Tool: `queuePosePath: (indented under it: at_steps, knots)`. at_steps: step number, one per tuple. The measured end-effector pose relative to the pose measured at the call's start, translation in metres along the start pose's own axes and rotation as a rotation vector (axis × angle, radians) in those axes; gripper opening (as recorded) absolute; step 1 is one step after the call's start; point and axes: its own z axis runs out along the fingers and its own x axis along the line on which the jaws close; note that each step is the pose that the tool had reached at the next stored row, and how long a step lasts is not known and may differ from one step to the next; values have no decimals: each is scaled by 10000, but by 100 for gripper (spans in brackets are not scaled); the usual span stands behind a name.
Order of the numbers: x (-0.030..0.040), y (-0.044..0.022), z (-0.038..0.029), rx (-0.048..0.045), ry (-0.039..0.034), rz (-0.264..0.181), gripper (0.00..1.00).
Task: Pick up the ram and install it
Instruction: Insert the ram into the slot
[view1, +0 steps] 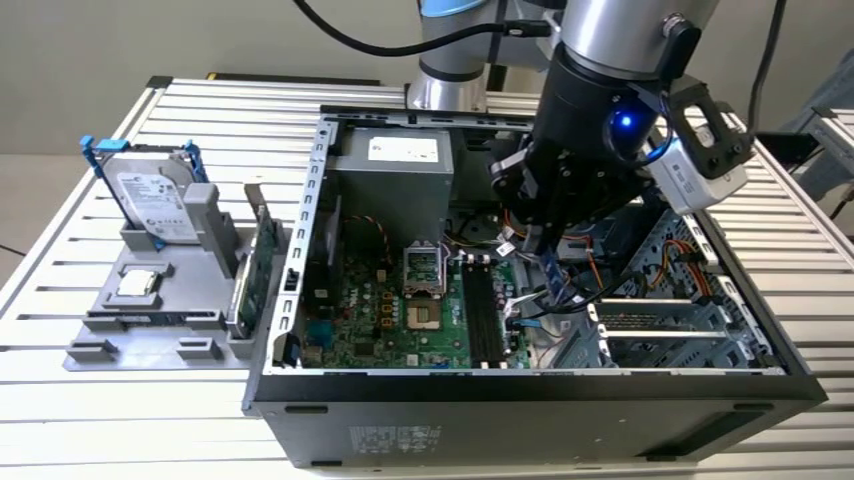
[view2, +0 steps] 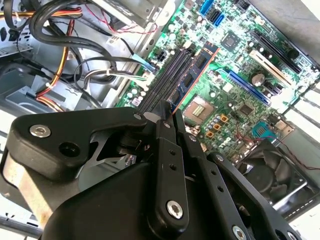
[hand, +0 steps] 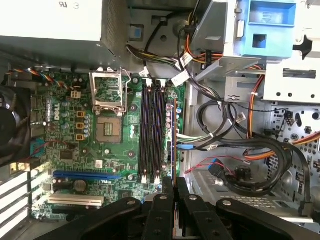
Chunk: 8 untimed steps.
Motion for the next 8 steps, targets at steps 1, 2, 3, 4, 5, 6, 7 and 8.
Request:
queuePosePath:
  at_steps: [1,2,3,4,5,6,7,8]
  knots:
    - [0,2,4,1,0,0,0]
    - [0,5,6,4,0,0,0]
    - [0,8,10,7,0,0,0]
    - [0,11,13,8,1,0,0]
    - [0,14,16,11,1,0,0]
    - [0,19,19,14,1,1,0]
    - [0,24,22,15,1,1,0]
    - [-1,30,25,18,1,2,0]
